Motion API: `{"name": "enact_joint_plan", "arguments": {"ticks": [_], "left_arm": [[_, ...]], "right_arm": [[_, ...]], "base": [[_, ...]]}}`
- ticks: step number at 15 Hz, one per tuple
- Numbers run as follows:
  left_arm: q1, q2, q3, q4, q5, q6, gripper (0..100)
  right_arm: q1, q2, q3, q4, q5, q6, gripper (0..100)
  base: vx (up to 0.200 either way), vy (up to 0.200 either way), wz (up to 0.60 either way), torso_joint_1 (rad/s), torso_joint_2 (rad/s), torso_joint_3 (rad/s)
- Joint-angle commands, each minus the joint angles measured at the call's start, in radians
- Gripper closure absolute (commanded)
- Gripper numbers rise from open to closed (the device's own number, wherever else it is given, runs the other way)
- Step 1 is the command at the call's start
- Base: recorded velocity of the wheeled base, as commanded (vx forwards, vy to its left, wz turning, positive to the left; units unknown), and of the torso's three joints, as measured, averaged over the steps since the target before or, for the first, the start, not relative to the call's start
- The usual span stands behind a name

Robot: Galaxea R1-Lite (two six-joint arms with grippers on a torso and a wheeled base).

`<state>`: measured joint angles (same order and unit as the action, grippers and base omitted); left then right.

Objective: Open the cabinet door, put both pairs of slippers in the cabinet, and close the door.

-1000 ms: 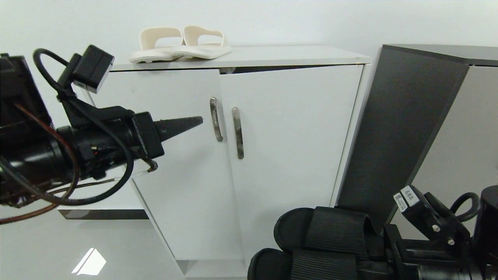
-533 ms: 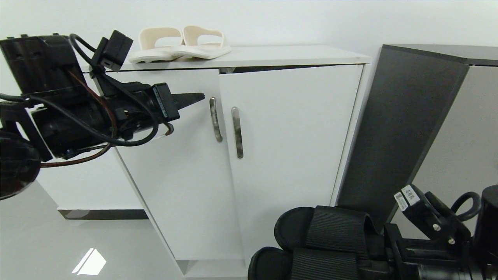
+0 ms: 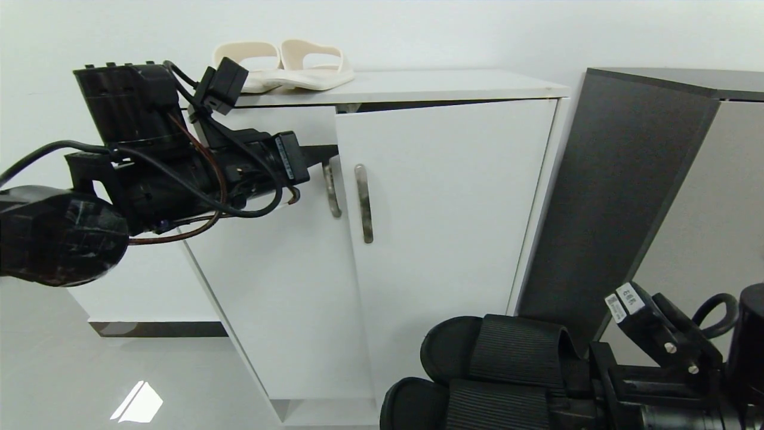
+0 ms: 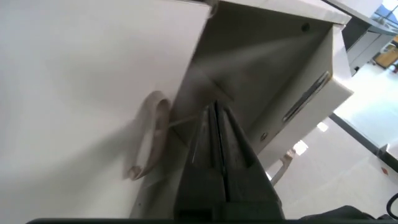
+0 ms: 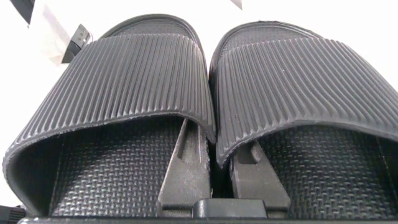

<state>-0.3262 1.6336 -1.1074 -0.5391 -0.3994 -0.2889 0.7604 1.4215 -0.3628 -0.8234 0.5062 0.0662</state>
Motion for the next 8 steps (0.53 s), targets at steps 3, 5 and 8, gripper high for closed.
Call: {"name": "enact_joint_plan", "arguments": {"ticks": [3, 5, 8], "left_arm": [[-0.034, 0.041, -0.017, 0.001, 0.007, -0.001, 100], [-0.037, 0.032, 0.006, -0.001, 0.007, 0.002, 100], [-0.085, -0.021, 0.08, -0.022, 0.007, 0.004, 100]], "right_arm": [[0.005, -0.003, 0.001, 0.007, 0.002, 0.001, 100], [0.007, -0.004, 0.007, 0.007, 0.003, 0.003, 100], [0.033, -0.016, 0.018, 0.007, 0.008, 0.004, 100]], "base": [[-0.133, 0.0, 0.0, 0.002, 0.0, 0.002], [-0.2, 0.0, 0.0, 0.007, 0.0, -0.002], [-0.2, 0.0, 0.0, 0.001, 0.0, 0.002]]}}
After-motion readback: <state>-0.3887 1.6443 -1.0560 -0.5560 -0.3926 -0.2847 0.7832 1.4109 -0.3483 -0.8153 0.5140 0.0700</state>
